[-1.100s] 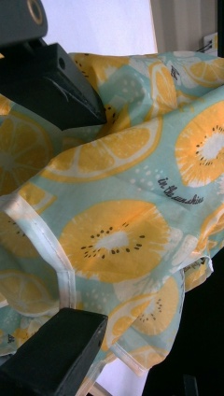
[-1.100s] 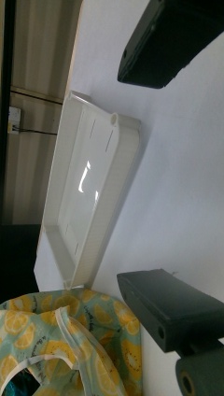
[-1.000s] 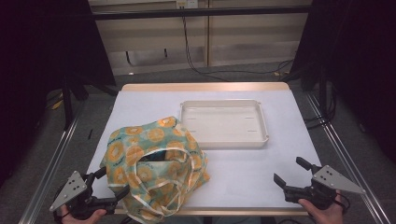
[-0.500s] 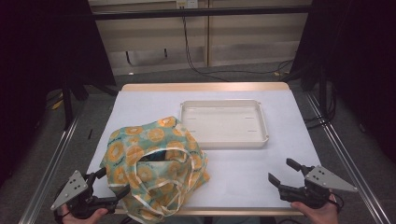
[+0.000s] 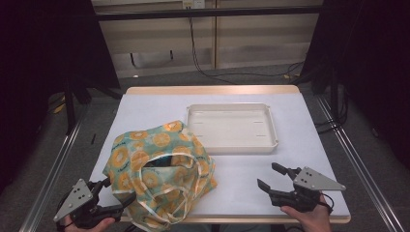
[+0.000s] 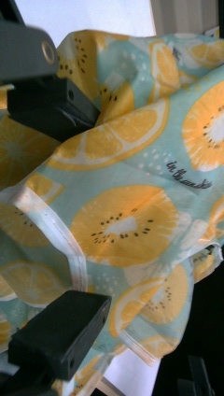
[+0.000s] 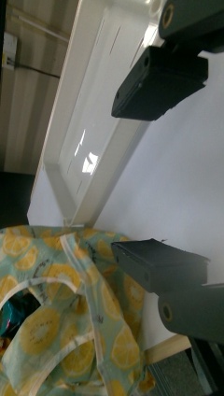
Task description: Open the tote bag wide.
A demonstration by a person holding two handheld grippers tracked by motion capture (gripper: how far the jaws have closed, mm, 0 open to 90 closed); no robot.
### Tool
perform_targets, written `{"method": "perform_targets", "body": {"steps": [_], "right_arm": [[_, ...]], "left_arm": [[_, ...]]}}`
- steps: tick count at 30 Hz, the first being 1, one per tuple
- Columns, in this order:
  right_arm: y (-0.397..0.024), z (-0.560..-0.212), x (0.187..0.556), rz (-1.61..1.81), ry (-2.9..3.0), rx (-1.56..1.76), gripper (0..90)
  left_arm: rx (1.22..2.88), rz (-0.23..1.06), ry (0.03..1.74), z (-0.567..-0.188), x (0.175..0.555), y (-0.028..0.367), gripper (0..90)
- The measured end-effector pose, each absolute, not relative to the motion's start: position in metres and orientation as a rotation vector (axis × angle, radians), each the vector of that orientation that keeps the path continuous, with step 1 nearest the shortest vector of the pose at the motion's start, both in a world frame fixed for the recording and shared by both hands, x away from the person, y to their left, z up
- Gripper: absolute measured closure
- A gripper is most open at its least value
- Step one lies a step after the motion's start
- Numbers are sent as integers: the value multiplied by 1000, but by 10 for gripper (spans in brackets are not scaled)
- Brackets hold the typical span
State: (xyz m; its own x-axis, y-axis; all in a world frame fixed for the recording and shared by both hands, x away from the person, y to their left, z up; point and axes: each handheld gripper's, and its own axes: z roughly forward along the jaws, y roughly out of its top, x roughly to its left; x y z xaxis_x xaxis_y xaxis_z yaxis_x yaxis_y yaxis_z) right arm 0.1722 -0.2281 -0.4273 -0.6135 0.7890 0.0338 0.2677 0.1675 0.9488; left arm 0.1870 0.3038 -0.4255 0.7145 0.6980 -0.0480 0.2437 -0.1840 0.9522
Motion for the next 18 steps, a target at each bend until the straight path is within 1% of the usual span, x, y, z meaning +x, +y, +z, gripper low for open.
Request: {"method": "perform_targets", "body": {"steps": [4, 5, 9, 13, 15, 18], "right_arm": [[-216, -423, 179, 1482, 2002, 969, 307], [-206, -420, 185, 1497, 2028, 940, 328], [-188, -414, 194, 1535, 2077, 874, 378], [-167, -406, 204, 1572, 2117, 806, 439], [-156, -403, 210, 1581, 2134, 771, 471], [-142, -400, 218, 1588, 2166, 725, 511]], "left_arm": [[1752, 460, 742, -425, 186, 304, 230], [1760, 452, 727, -423, 186, 305, 252], [1766, 441, 729, -421, 186, 306, 301], [1771, 436, 716, -417, 185, 307, 376], [1752, 410, 713, -414, 185, 306, 455], [1780, 411, 680, -409, 185, 304, 579]]}}
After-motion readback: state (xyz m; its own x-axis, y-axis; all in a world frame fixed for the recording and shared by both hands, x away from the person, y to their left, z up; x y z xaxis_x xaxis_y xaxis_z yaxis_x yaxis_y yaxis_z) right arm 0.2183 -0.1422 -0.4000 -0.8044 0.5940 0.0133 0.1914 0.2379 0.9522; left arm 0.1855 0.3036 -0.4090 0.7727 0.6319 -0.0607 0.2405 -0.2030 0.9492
